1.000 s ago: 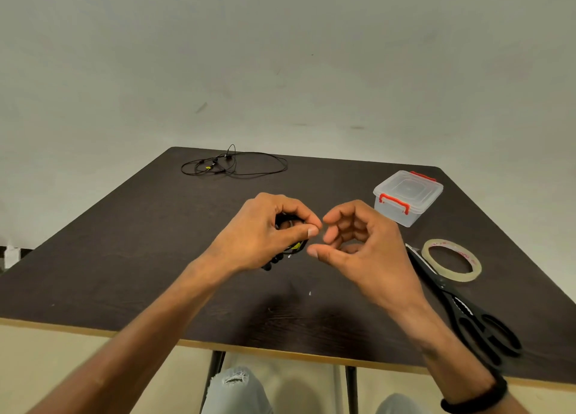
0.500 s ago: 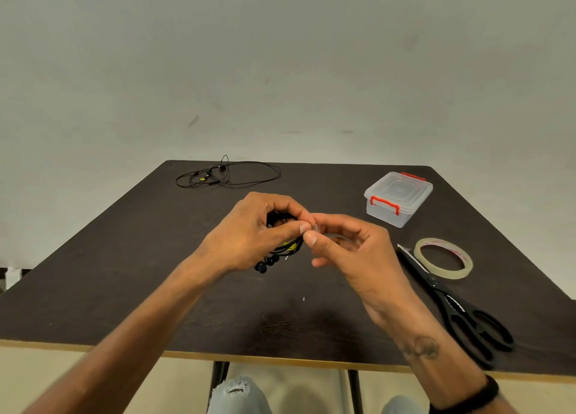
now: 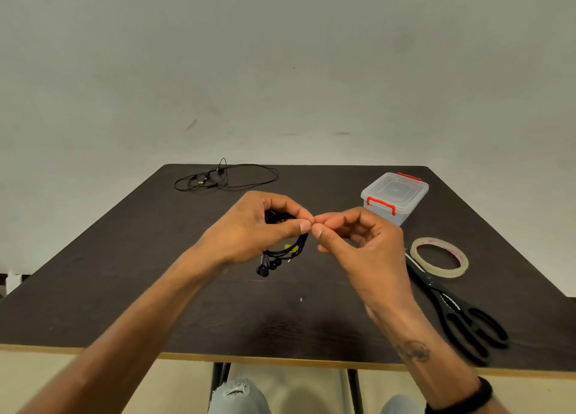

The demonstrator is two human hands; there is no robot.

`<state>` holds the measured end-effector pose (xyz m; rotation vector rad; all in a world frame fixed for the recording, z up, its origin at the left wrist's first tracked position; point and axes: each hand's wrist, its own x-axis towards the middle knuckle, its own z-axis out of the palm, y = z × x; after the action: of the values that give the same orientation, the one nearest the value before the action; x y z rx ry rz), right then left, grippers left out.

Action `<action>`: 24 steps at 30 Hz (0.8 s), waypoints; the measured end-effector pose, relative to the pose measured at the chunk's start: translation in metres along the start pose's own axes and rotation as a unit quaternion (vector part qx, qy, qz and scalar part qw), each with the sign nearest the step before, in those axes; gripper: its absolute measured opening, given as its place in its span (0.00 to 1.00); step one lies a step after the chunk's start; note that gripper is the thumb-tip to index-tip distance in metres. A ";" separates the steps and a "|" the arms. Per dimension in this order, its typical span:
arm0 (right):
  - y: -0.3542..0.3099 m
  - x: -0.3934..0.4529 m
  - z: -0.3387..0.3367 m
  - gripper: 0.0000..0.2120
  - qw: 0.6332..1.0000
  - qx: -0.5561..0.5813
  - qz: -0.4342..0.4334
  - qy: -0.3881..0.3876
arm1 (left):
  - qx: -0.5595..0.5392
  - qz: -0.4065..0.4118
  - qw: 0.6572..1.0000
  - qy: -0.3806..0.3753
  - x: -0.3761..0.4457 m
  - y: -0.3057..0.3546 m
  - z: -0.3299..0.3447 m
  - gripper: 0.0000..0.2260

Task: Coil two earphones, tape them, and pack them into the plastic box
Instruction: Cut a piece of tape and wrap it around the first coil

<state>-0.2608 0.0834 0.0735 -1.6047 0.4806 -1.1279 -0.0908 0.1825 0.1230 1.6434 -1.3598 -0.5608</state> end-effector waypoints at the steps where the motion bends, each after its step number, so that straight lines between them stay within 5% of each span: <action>1: -0.002 0.000 0.000 0.06 1.000 -0.013 -0.010 0.012 | -0.022 -0.009 1.000 -0.001 -0.001 0.001 0.001 0.04; 7: -0.015 -0.003 0.000 0.16 0.997 -0.035 -0.044 0.059 | -0.104 -0.049 0.993 -0.025 -0.004 0.002 0.007 0.08; 12: -0.018 -0.001 -0.007 0.10 0.994 -0.011 -0.048 0.098 | -0.184 -0.067 0.980 -0.048 -0.006 0.000 0.005 0.18; 24: -0.015 -0.001 0.000 0.08 0.953 -0.283 -0.103 0.020 | -0.193 -0.049 0.980 -0.011 -0.006 0.002 0.015 0.16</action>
<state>-0.2650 0.0898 0.0865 -2.1711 0.7213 -1.2486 -0.1057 0.1830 0.1163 1.3923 -1.1070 -0.8460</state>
